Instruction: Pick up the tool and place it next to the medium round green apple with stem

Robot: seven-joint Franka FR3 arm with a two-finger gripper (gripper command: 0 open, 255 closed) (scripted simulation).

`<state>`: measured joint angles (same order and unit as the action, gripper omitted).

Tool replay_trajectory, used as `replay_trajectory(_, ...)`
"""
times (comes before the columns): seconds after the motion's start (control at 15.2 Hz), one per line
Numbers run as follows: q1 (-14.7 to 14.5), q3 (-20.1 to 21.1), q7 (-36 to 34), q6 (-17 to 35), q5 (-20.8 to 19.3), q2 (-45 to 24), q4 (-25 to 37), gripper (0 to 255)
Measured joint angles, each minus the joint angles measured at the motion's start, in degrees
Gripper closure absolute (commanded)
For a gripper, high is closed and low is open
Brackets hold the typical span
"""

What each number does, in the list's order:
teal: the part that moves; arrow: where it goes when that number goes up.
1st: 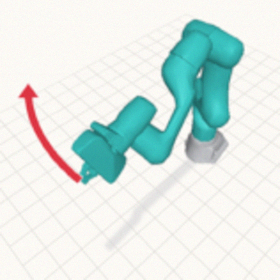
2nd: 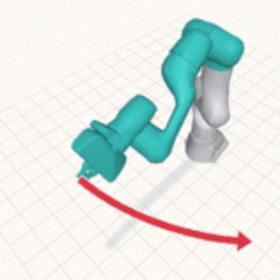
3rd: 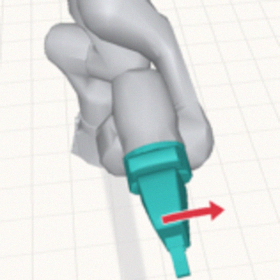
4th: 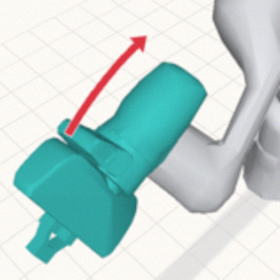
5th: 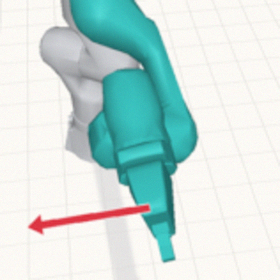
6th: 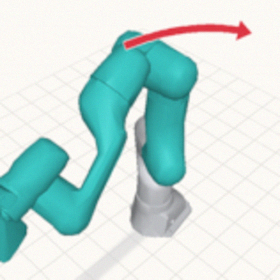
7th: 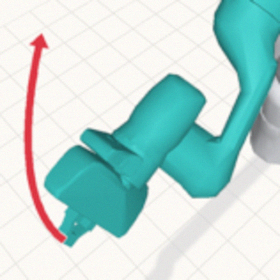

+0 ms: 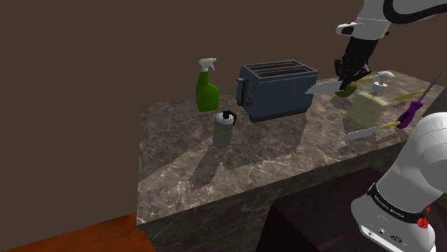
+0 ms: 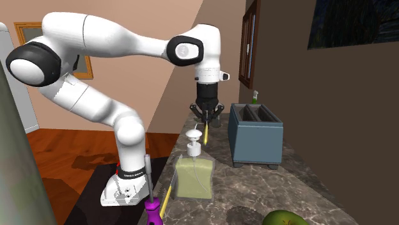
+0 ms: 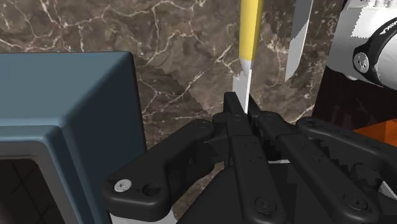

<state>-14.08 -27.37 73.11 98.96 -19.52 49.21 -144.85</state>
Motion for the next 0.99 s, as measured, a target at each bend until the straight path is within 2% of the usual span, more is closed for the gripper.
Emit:
replay_trajectory(0.26, 2.4, -5.2, 5.9, -1.1, -3.7, 0.3, 1.9, 255)
replay_trajectory(0.66, 3.8, -13.0, 14.2, -0.8, -7.9, -2.0, 6.9, 255)
replay_trajectory(0.99, 2.7, -20.9, 21.6, -0.5, -10.2, -6.2, 13.2, 255)
